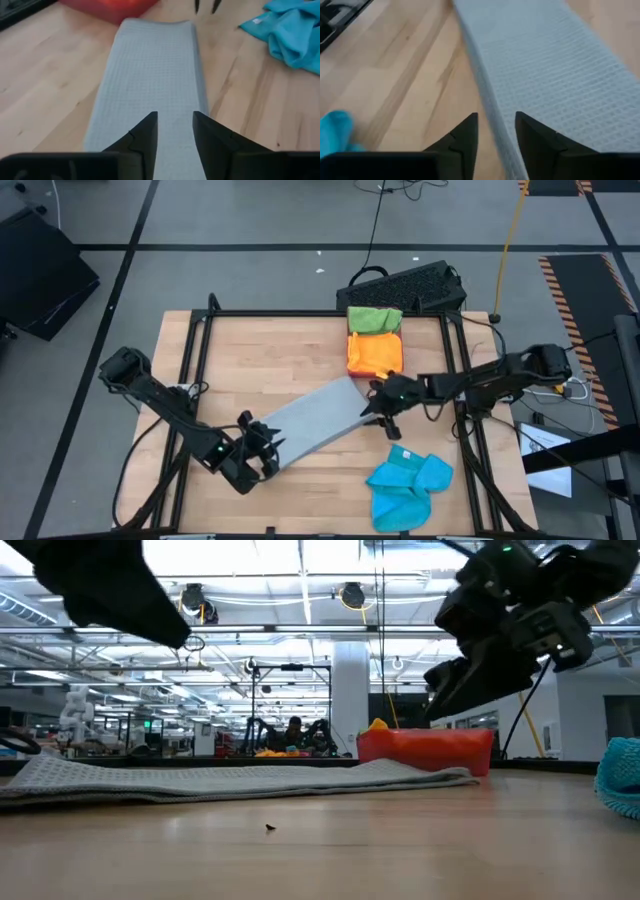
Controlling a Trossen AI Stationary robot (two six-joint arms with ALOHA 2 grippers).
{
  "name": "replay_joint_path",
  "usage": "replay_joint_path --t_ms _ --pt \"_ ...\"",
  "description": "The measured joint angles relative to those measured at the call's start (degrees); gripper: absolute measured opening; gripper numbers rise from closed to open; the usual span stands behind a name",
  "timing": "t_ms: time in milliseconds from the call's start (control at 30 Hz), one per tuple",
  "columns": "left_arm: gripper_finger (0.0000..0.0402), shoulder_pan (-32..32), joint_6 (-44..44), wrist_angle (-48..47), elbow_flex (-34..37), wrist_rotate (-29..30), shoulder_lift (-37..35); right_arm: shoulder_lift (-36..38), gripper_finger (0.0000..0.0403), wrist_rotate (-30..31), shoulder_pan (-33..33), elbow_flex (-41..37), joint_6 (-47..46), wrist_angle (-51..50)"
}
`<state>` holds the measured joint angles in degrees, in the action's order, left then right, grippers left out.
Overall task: Fold microfiber towels
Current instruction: Fold the gray microfiber cloth
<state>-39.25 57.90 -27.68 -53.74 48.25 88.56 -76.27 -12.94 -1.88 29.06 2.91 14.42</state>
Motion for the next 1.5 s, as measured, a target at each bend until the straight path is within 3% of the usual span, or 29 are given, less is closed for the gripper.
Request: replay_joint_path --t_ms 167,300,433,700,933,1000,1067,1167,1333,1500 --pt "0.0111 1.3 -5.0 7.5 0.0 -0.3 5.0 -0.8 0.0067 11.8 -4.0 -5.5 -3.5 11.4" --pt "0.0103 2.2 -4.0 10.3 0.0 -0.6 10.5 -2.9 0.0035 17.5 -5.8 -8.3 -3.9 18.9" --pt "0.0097 2.9 1.0 10.0 0.0 -1.9 15.6 -6.5 0.0011 19.1 -6.7 -9.5 -4.7 26.3" --pt "0.0097 1.9 9.6 9.7 -0.3 -12.4 21.8 -14.7 0.0003 19.2 -9.0 -9.5 -8.5 32.0" --pt "0.0097 -3.1 14.2 5.7 -0.2 -25.6 16.3 -15.8 0.0004 20.5 -12.9 -9.3 -10.0 32.9" --pt "0.0097 -4.3 15.1 5.3 0.1 -26.4 13.4 -15.8 0.0004 22.6 -13.8 -9.3 -10.8 33.1" --pt "0.0097 -5.2 14.2 5.6 0.4 -22.5 10.4 -15.8 0.0004 24.1 -14.5 -9.3 -11.4 33.9" --pt "0.0097 -6.3 10.8 8.0 -0.1 -10.1 6.8 -15.8 0.0004 26.5 -15.1 -9.0 -13.5 34.6" --pt "0.0097 -5.9 2.2 13.4 0.1 5.1 6.3 -15.8 0.0004 29.7 -15.9 -7.9 -21.4 34.3" --pt "0.0097 -2.8 -1.9 18.0 0.1 7.1 7.9 -15.8 0.0004 32.7 -17.9 -7.2 -25.3 32.8"
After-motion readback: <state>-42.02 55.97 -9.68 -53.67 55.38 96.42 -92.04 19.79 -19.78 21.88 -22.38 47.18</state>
